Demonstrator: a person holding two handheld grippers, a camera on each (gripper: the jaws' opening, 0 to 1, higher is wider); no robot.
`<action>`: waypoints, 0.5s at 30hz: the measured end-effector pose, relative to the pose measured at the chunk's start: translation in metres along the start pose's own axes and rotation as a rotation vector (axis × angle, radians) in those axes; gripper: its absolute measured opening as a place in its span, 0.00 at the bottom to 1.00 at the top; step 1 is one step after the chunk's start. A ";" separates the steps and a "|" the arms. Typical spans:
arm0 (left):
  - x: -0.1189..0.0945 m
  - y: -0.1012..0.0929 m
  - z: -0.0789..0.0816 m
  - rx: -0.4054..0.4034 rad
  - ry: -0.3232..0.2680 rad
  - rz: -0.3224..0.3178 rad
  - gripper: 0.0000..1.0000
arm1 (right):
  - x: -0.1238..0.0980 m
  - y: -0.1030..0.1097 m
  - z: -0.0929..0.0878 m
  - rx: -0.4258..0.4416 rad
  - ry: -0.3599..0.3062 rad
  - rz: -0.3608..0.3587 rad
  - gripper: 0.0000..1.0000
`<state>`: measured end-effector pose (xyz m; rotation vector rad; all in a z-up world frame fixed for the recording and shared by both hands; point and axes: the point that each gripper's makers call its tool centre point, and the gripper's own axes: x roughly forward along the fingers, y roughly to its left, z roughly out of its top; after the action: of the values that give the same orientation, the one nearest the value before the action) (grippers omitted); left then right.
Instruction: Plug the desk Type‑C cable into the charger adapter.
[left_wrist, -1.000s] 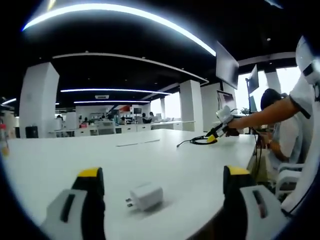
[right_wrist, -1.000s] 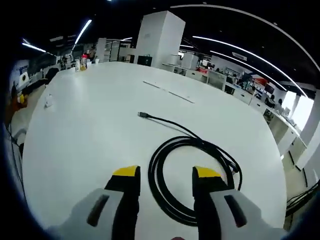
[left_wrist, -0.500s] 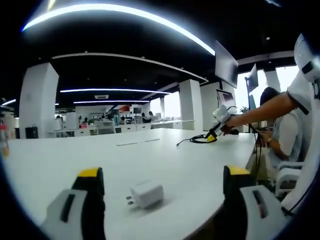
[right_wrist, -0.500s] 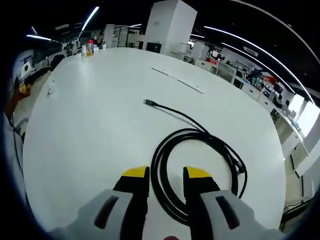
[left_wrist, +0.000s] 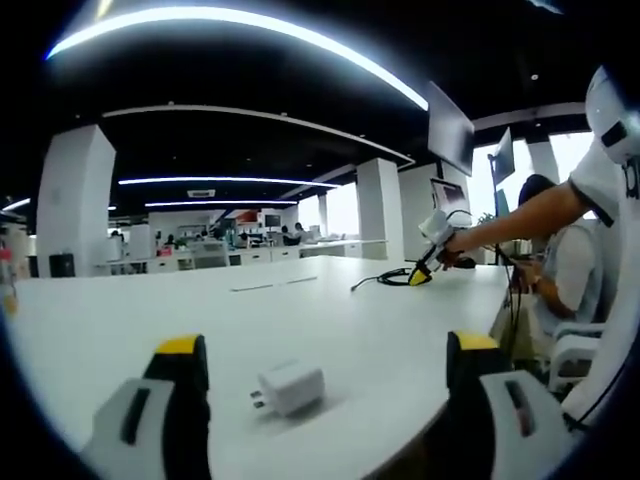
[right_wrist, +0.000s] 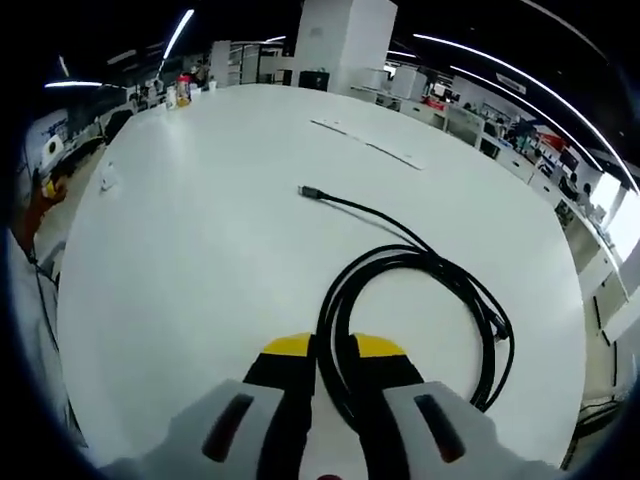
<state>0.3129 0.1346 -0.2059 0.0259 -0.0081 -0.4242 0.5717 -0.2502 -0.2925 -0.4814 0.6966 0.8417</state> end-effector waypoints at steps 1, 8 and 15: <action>-0.001 0.001 0.000 0.002 0.002 0.002 1.00 | 0.000 0.000 0.000 0.005 0.001 0.001 0.12; -0.001 0.001 -0.003 0.006 0.015 0.009 1.00 | 0.001 0.002 -0.001 0.044 0.026 0.019 0.11; -0.001 0.001 -0.002 0.012 0.012 0.009 1.00 | 0.001 0.001 -0.002 0.053 0.060 0.026 0.10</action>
<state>0.3124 0.1357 -0.2075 0.0401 0.0011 -0.4146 0.5708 -0.2501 -0.2948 -0.4522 0.7801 0.8335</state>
